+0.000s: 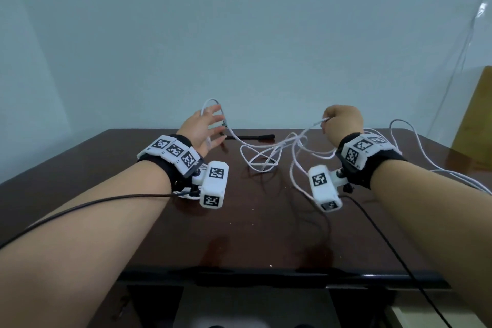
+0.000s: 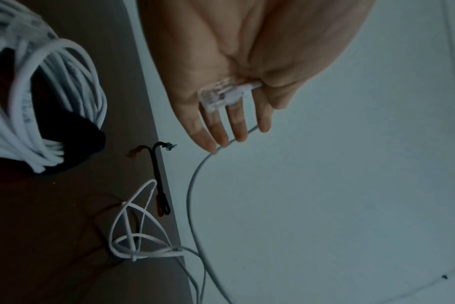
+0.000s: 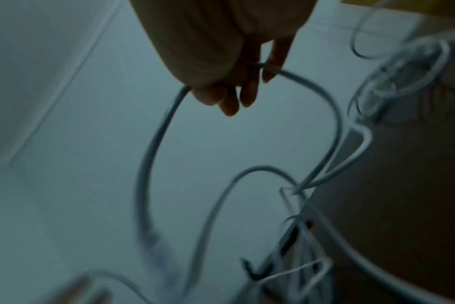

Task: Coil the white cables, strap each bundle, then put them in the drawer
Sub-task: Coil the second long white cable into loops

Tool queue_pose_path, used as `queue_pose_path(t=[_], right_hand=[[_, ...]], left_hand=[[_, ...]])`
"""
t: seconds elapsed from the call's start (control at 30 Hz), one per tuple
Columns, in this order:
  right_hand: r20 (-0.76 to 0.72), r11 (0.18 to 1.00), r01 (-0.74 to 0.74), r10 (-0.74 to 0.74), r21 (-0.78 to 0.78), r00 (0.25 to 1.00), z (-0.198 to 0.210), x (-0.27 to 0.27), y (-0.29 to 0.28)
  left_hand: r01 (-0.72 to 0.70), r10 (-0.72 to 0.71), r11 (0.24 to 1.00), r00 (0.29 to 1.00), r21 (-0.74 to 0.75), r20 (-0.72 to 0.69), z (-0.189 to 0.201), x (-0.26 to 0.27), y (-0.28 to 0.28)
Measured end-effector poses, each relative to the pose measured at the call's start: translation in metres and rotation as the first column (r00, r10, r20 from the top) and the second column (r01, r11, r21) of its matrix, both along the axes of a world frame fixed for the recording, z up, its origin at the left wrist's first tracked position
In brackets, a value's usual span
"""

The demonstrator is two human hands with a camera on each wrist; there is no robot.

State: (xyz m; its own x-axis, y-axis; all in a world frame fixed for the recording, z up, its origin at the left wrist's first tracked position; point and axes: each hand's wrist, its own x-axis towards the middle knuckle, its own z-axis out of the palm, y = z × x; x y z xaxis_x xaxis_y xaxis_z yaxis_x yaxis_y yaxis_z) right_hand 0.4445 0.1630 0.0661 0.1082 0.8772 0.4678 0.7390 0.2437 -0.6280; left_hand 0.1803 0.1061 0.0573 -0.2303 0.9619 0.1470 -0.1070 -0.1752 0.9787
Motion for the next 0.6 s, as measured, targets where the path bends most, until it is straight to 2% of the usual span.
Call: queue_pose_path(t=[0.03, 0.07, 0.1, 0.13, 0.17, 0.2, 0.23, 0.27, 0.3, 0.33, 0.37, 0.43, 0.47, 0.5, 0.53, 0.57, 0.6], right_hand=[[0.233, 1.0, -0.022, 0.018, 0.016, 0.972, -0.001, -0.001, -0.004], [0.51, 0.998, -0.055, 0.044, 0.006, 0.859, -0.004, -0.003, -0.007], [0.743, 0.995, -0.102, 0.085, -0.022, 0.664, -0.007, -0.006, -0.011], [0.865, 0.987, -0.134, 0.143, -0.089, 0.481, -0.013, -0.01, -0.012], [0.9, 0.974, -0.145, 0.214, -0.171, 0.379, -0.018, -0.015, -0.014], [0.877, 0.951, -0.137, 0.309, -0.278, 0.369, -0.021, -0.02, -0.016], [0.81, 0.903, -0.144, 0.427, -0.405, 0.403, -0.022, -0.024, -0.018], [0.668, 0.818, -0.173, 0.554, -0.549, 0.497, -0.02, -0.028, -0.019], [0.49, 0.719, -0.253, 0.647, -0.647, 0.585, -0.016, -0.033, -0.021], [0.355, 0.654, -0.327, 0.687, -0.682, 0.633, -0.012, -0.038, -0.023], [0.287, 0.642, -0.386, 0.694, -0.663, 0.661, -0.008, -0.044, -0.025], [0.242, 0.74, -0.42, 0.603, -0.525, 0.76, -0.003, -0.056, -0.032], [0.108, 0.779, -0.443, 0.538, -0.445, 0.836, -0.003, -0.061, -0.031], [-0.142, 0.797, -0.469, 0.451, -0.381, 0.881, -0.003, -0.067, -0.027], [-0.418, 0.798, -0.501, 0.35, -0.336, 0.838, -0.005, -0.07, -0.021], [-0.624, 0.801, -0.524, 0.256, -0.291, 0.738, -0.003, -0.072, -0.019], [-0.734, 0.806, -0.532, 0.193, -0.26, 0.651, 0.001, -0.071, -0.018]], left_hand=[[-0.006, 0.006, 1.0, 1.0, 0.023, 0.006, 0.002, -0.003, -0.001], [-0.01, 0.01, 0.999, 1.0, 0.046, -0.004, 0.003, -0.005, -0.001], [-0.005, 0.006, 0.998, 1.0, 0.068, -0.017, 0.004, -0.005, -0.002], [0.009, -0.007, 0.996, 0.999, 0.089, -0.032, 0.006, -0.004, -0.002], [0.028, -0.023, 0.994, 0.999, 0.107, -0.048, 0.007, -0.002, -0.002], [0.049, -0.042, 0.99, 0.997, 0.129, -0.059, 0.008, 0.0, -0.001], [0.073, -0.064, 0.986, 0.996, 0.15, -0.066, 0.009, 0.003, -0.002], [0.098, -0.087, 0.981, 0.994, 0.167, -0.073, 0.01, 0.006, -0.002], [0.121, -0.108, 0.976, 0.991, 0.181, -0.081, 0.012, 0.009, -0.003], [0.142, -0.127, 0.971, 0.988, 0.191, -0.086, 0.013, 0.013, -0.004], [0.156, -0.141, 0.967, 0.986, 0.201, -0.089, 0.015, 0.016, -0.005], [0.178, -0.161, 0.958, 0.982, 0.225, -0.094, 0.019, 0.021, -0.007], [0.187, -0.168, 0.953, 0.981, 0.238, -0.098, 0.02, 0.022, -0.008], [0.193, -0.173, 0.949, 0.98, 0.249, -0.104, 0.021, 0.022, -0.008], [0.197, -0.173, 0.946, 0.978, 0.257, -0.114, 0.023, 0.022, -0.008], [0.199, -0.171, 0.945, 0.977, 0.261, -0.125, 0.024, 0.022, -0.008], [0.201, -0.17, 0.944, 0.976, 0.261, -0.137, 0.025, 0.023, -0.008]])
